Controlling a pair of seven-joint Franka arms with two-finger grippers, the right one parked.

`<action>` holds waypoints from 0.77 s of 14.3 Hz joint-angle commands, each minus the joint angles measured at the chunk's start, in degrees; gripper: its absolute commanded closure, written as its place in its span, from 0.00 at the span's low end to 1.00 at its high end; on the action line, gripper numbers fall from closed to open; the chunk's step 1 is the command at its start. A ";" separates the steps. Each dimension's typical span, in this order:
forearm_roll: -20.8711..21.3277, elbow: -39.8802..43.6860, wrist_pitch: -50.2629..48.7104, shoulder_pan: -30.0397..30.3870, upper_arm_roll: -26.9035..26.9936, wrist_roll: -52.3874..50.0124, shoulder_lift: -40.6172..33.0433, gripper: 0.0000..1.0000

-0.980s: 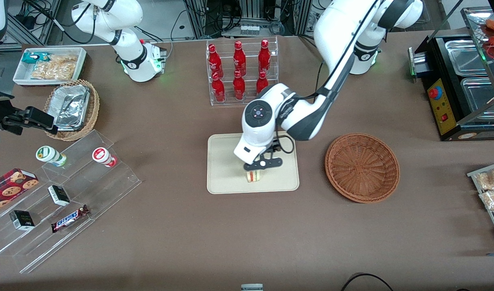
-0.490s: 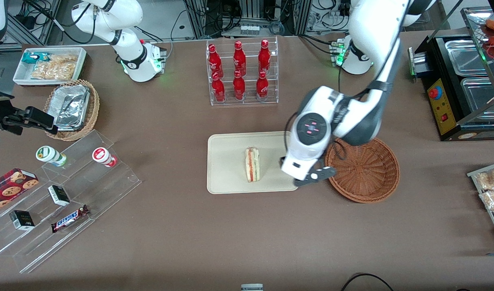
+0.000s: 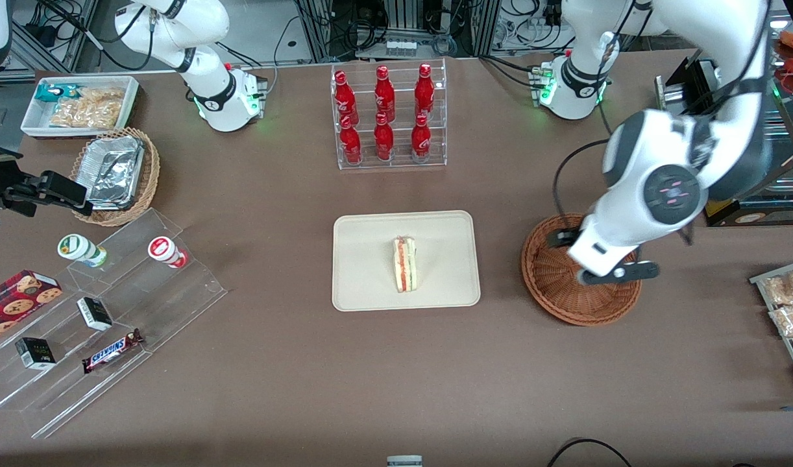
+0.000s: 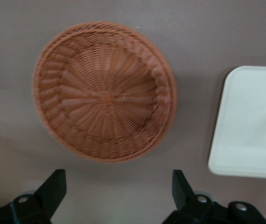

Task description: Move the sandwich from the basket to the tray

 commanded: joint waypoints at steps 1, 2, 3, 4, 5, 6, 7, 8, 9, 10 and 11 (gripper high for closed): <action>-0.65 -2.65 -4.08 4.02 -0.57 5.62 -6.84 0.00; -0.56 -2.39 -5.93 6.21 -1.00 7.63 -8.51 0.00; -0.47 -1.86 -7.60 7.97 -1.88 11.04 -9.40 0.00; -0.30 -1.86 -8.66 9.12 -2.76 13.08 -10.36 0.00; -0.21 -1.77 -8.93 11.13 -3.64 13.97 -11.59 0.00; -0.21 -1.16 -8.85 13.76 -5.73 14.33 -11.95 0.00; -0.21 0.85 -8.94 15.88 -7.15 14.50 -11.87 0.00; -0.21 2.35 -8.85 16.16 -7.16 14.42 -11.87 0.00; -0.21 2.97 -8.59 16.25 -6.99 14.42 -12.04 0.00; -0.12 3.50 -8.59 16.42 -6.81 14.42 -12.48 0.00; 0.05 3.59 -8.33 16.51 -6.81 14.42 -12.57 0.00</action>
